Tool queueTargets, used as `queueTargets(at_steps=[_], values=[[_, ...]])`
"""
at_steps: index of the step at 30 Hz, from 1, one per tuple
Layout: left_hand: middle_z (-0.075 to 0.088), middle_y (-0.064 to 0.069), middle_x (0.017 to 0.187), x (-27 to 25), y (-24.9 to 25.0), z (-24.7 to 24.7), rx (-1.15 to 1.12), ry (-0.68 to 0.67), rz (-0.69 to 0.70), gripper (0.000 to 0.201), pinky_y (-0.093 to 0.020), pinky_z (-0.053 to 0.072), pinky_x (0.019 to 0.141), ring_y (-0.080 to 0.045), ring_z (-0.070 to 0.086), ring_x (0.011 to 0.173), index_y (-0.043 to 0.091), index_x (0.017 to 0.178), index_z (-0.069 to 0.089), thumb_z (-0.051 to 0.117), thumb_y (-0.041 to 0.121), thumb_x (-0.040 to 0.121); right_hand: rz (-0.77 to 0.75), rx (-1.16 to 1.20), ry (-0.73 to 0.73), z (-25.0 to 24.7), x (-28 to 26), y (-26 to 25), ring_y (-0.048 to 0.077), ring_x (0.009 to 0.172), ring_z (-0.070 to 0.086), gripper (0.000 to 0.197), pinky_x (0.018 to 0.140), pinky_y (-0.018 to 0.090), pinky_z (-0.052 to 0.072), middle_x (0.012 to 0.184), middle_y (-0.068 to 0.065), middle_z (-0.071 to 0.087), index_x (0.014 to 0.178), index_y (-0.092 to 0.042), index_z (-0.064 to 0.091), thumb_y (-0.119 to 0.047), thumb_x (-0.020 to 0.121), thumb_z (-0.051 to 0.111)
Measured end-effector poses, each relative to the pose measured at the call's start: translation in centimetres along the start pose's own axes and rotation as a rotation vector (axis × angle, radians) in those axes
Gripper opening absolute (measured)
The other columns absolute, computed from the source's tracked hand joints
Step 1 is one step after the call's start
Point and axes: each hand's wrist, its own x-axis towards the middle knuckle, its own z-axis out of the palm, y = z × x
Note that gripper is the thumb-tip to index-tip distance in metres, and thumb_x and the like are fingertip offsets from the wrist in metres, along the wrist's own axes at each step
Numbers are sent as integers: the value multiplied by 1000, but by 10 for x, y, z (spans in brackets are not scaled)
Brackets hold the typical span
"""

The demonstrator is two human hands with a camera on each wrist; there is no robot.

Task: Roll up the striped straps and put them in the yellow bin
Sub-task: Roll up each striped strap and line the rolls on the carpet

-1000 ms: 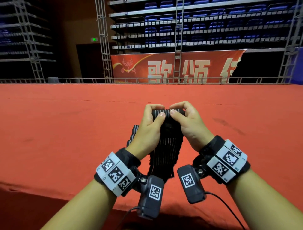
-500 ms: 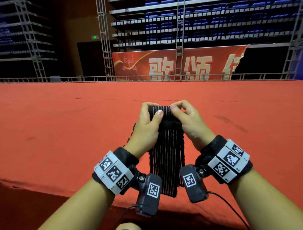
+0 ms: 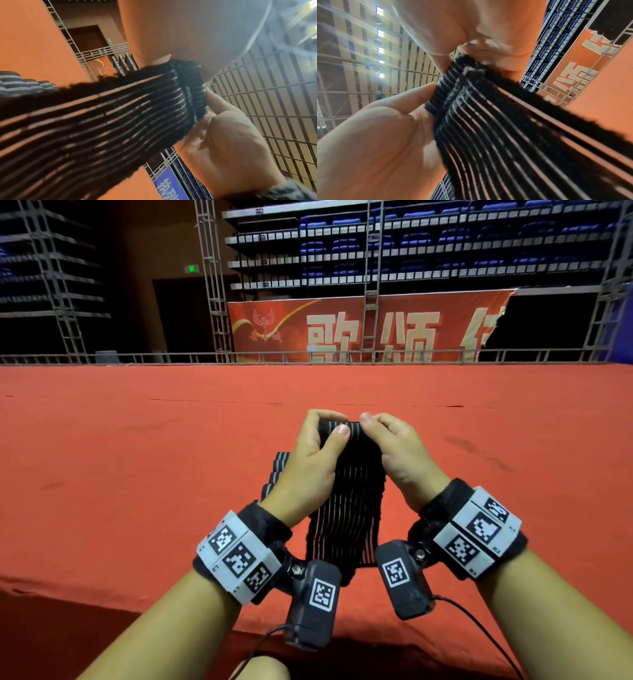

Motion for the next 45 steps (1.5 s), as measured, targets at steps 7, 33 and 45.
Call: queueTargets(at_steps=[7, 33, 45], values=[[60, 1, 97, 3, -4, -5, -3, 18, -63, 7, -25, 50, 78, -4, 61, 85, 18, 103, 52, 51, 24, 101, -35, 11, 32, 1, 3, 6, 10, 76, 57, 12, 62, 18, 47, 91, 5, 58, 105, -11, 53, -12, 95, 58], [56, 4, 100, 4, -20, -9, 98, -63, 29, 11, -14, 43, 78, 4, 54, 86, 16, 111, 48, 48, 12, 102, 11, 4, -76, -5, 8, 10, 11, 77, 54, 14, 64, 17, 46, 89, 4, 55, 102, -10, 51, 2, 93, 51], [59, 2, 103, 5, -21, -6, -11, -68, -28, 11, -22, 51, 79, -2, 59, 89, 22, 111, 51, 52, 24, 99, -20, -31, -50, -7, 8, 14, 5, 68, 54, 9, 57, 13, 45, 83, 2, 56, 101, -4, 52, -10, 96, 55]])
